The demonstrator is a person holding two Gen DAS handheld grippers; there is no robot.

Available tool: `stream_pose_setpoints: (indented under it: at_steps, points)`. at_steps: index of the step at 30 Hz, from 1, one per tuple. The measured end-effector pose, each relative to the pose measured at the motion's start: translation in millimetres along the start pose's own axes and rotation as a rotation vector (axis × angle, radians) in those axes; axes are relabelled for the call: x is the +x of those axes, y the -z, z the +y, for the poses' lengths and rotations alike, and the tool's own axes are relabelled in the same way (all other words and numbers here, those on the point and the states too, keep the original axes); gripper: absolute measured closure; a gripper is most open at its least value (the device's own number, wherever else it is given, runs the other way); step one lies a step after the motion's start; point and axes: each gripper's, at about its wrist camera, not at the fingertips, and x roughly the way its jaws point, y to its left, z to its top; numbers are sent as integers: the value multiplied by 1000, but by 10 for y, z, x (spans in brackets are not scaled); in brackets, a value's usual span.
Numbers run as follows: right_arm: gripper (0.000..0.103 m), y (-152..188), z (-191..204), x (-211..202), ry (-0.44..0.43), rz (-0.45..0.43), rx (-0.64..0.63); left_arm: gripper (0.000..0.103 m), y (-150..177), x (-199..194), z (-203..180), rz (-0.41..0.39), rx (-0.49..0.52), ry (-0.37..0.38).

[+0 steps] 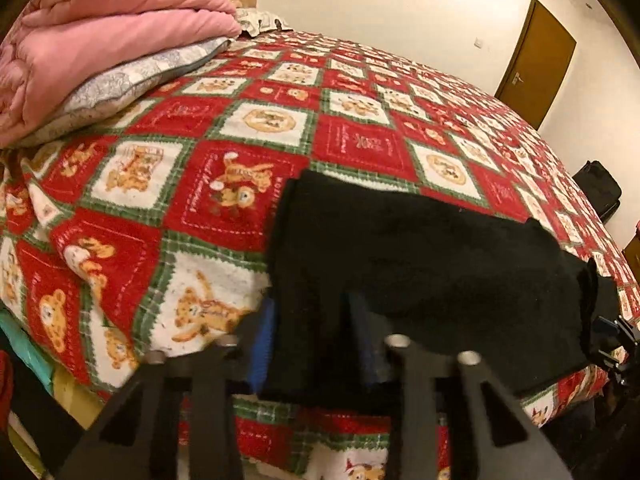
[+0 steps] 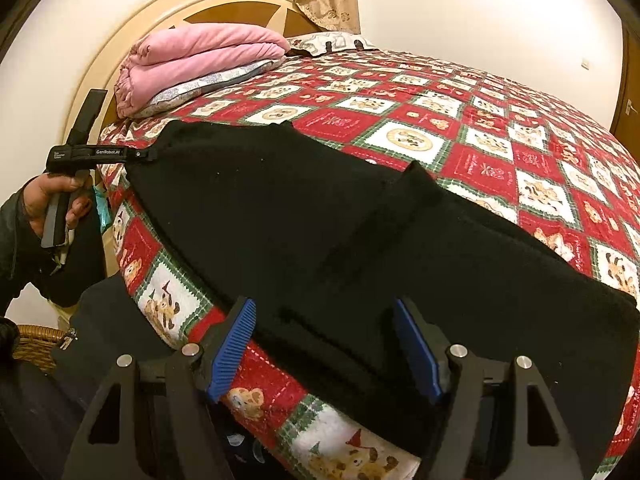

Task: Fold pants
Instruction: 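Grasp the folded pants edge with the left gripper and lift it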

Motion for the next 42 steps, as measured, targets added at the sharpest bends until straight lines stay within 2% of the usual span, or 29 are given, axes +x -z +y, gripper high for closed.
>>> stream_pose_setpoints:
  at_steps: [4,9,11,13,14,17,20,22,26,29,33,38,42]
  points:
    - [31,1,-29,-12,6,-4,11,86,-85,-141,-20,-4,3,89]
    - [31,5,-45,-11,10,-3,17,85,-47,-33,62,19,-7,72]
    - [31,9,-48,-8,9,-3,15,79,-32,12,84,20,-12,50]
    - [31,15,-46,-6,11,-1,14,55,-22,47,138,27,-39,27]
    - [31,19,-47,-3,12,-1,13,51,-12,62,163,31,-47,17]
    - [31,24,-44,2,12,-1,14,50,39,109,212,43,-53,62]
    - [31,26,-39,4,14,0,13,56,76,130,203,33,-36,79]
    - [31,25,-39,5,14,-1,14,74,59,96,178,30,-20,84]
    - [31,23,-37,6,13,-2,18,85,3,-10,124,25,8,81]
    - [31,18,-52,5,13,-1,24,86,-67,-117,26,18,43,67]
    - [31,23,-62,-4,14,-3,30,86,-123,-229,5,7,-11,175]
    - [31,24,-77,-33,20,-5,30,86,-166,-325,-61,-18,-42,244]
    - [31,19,-133,-120,30,-9,56,86,-227,-470,-204,-48,-26,302]
